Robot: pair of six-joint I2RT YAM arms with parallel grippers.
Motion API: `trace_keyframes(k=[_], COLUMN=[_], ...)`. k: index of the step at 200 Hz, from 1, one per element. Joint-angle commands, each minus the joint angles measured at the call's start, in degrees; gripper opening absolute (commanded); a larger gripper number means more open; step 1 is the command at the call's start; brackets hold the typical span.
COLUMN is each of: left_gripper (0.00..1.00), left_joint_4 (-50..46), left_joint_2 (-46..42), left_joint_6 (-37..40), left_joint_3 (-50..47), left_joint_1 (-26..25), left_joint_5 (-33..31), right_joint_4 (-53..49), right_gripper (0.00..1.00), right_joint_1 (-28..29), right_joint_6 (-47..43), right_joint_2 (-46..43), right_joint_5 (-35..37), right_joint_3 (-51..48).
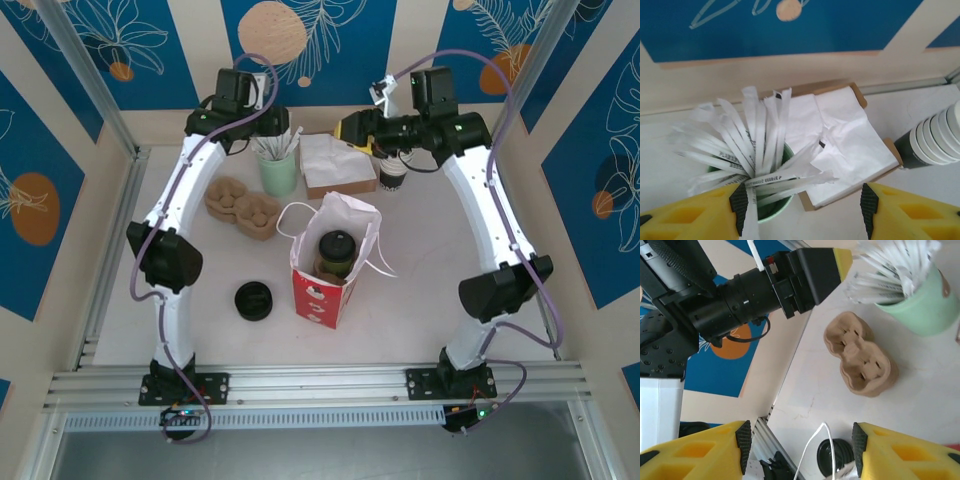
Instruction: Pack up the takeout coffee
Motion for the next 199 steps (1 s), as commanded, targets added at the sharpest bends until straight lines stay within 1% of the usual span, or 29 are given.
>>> trace_keyframes(k=[1,34,73,90,157,199], left_gripper=[0.63,0.61,0.55,0.51,0.51,0.49], left_joint_4=[-2.04,-1.79,0.11,0.35,1.32,0.80], left_joint_2=[3.20,6.14,8.39,9.17,11.55,12.44], left_joint_6=[1.21,1.45,0.79,0.62,0.18,0.96], left_joint_3=[2.14,3.94,5.44,6.11,6.87,7.05], left_joint_1=[-0.57,-1.01,-1.10,-1.11,-1.10,-1.10], left_joint_5=[3.35,2.94,2.09,1.06,1.86,-0.23], right_joint_4=[0.73,3.99,4.83,4.88,5.21,5.71], right_gripper=[0.58,0.58,0.58,0.58,0.58,0.58], right_joint_1=[-0.36,-0.37,-0.32,-0.40,-0.57,-0.70], right_joint_6=[2.78,4.28,4.63,4.64,3.96,3.94], right_joint_2=[-5.95,-11.17,-14.11,-14.81,-14.73,-14.45], right_joint_5=[3.29,5.19,6.59,6.91,7.00,6.67], right_joint_3=[-4.98,-13.57,-18.77,-19.70,-20.05,-20.39])
